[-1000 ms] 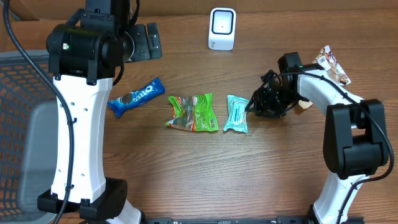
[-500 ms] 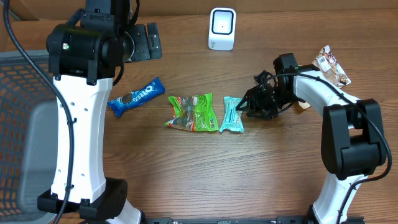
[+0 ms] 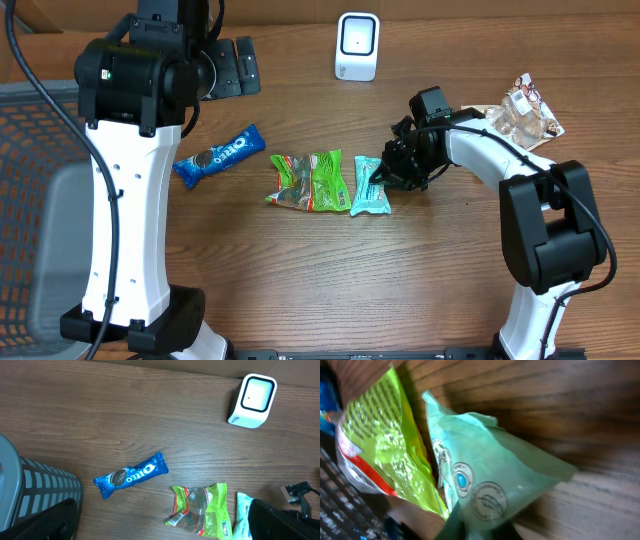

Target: Scan the item barcode

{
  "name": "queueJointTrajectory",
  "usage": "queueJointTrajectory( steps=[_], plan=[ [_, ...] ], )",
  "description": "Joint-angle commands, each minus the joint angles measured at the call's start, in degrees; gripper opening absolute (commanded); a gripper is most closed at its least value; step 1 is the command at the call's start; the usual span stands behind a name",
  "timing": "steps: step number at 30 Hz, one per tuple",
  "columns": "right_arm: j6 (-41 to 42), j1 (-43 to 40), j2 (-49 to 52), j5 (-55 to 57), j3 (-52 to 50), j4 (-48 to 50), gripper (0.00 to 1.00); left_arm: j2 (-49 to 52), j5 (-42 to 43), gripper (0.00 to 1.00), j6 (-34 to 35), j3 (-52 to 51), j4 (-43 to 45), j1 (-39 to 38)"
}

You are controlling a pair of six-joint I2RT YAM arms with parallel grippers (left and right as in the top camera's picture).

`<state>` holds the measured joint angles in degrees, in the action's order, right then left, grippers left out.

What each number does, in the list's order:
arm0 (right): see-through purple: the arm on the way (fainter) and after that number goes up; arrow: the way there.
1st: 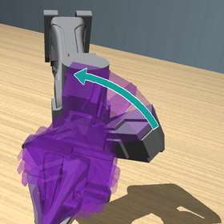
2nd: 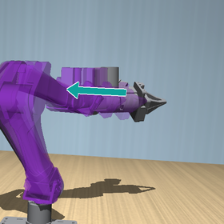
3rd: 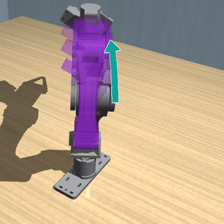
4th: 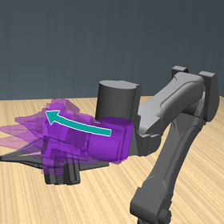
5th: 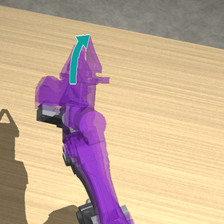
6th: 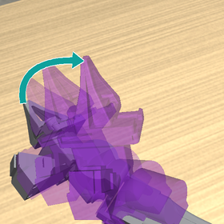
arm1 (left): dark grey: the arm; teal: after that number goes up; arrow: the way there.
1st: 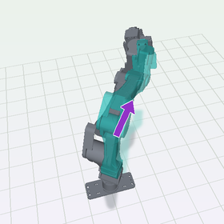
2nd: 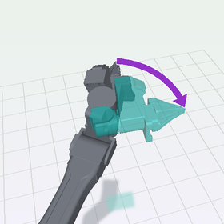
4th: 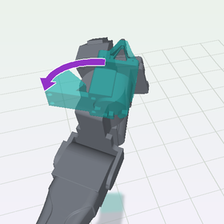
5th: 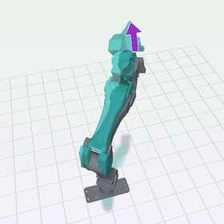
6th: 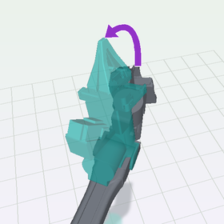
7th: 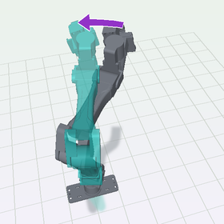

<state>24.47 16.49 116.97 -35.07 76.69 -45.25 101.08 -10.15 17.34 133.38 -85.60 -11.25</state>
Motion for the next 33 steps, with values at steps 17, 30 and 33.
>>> queueJointTrajectory(
  steps=[17, 30, 33],
  plan=[
    [7.5, 11.2, -8.6, 69.4, 8.5, -20.7, 0.04, 0.1, -0.8, 1.00, -1.1, -0.1, 0.1, 0.0],
    [7.1, 21.6, 3.5, 73.2, 9.7, -21.7, 0.09, 0.1, -0.8, 1.00, -1.1, -0.1, 0.2, 0.0],
    [3.7, 24.8, 3.5, 62.4, 12.2, -21.7, 0.42, 0.1, -0.8, 1.00, -1.1, -0.1, 0.2, 0.0]
  ],
)
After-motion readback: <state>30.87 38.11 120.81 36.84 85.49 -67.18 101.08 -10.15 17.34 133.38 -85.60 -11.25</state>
